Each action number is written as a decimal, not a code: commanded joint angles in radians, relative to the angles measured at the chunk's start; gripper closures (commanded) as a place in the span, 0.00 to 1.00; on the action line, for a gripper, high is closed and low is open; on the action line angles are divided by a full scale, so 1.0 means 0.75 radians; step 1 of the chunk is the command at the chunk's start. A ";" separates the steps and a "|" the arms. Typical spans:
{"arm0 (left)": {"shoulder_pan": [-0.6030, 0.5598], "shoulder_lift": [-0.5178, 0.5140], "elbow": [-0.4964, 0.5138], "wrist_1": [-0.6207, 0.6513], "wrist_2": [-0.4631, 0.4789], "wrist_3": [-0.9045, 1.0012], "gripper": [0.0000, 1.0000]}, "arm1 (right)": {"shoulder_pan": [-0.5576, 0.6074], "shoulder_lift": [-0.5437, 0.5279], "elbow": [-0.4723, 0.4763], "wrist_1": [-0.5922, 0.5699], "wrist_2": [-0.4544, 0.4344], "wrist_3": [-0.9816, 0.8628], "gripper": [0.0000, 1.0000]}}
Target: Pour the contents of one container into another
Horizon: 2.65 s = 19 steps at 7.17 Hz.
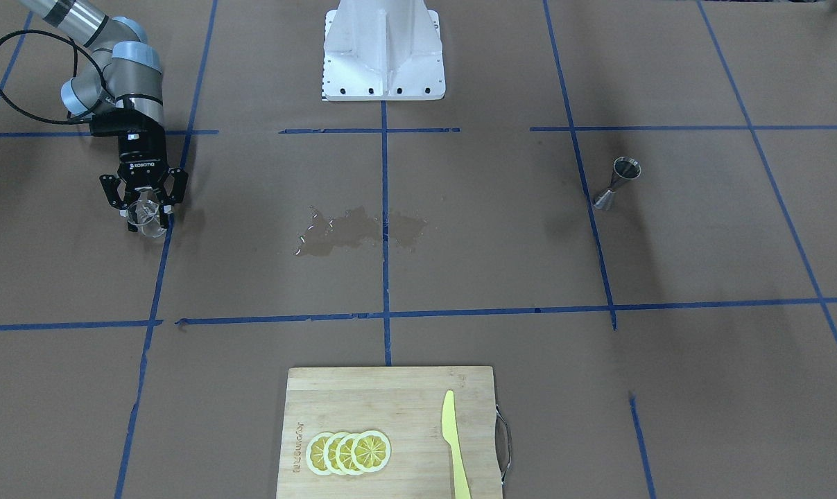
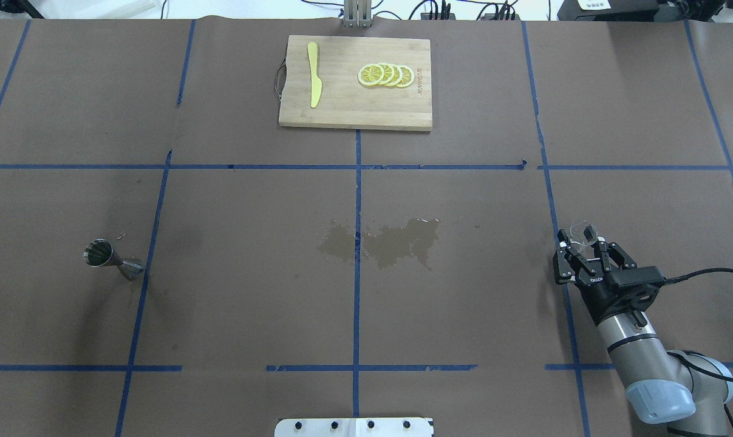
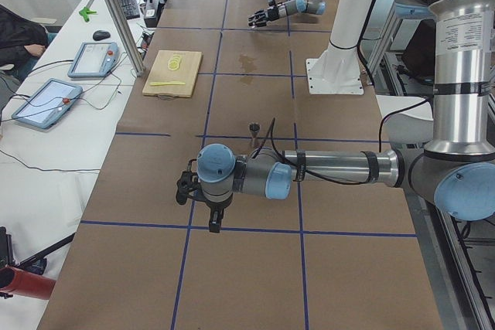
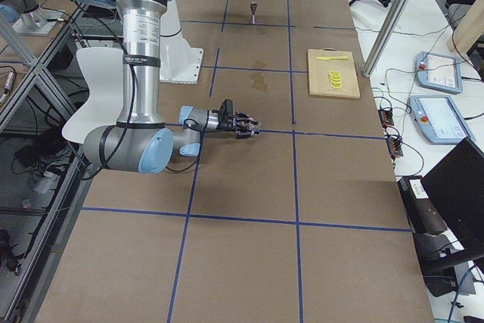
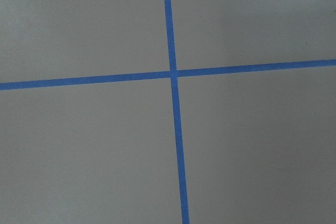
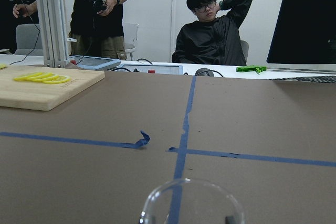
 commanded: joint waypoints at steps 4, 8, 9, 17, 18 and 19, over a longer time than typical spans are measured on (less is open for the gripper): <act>0.001 -0.008 0.004 -0.002 0.000 -0.001 0.00 | -0.005 0.005 -0.024 0.000 -0.001 0.016 0.64; 0.001 -0.008 0.000 -0.002 0.000 0.001 0.00 | -0.007 0.015 -0.034 0.002 -0.036 0.016 0.00; 0.001 -0.008 -0.002 -0.002 0.000 0.001 0.00 | -0.007 0.015 -0.032 0.002 -0.036 0.016 0.00; 0.001 -0.008 -0.004 -0.002 0.000 0.001 0.00 | -0.005 0.070 -0.034 0.004 -0.061 0.012 0.00; 0.001 -0.008 -0.004 -0.002 0.000 0.001 0.00 | -0.005 0.070 -0.030 0.004 -0.061 0.002 0.00; 0.001 -0.008 -0.004 -0.002 0.000 0.001 0.00 | -0.003 0.068 -0.034 0.004 -0.061 -0.009 0.00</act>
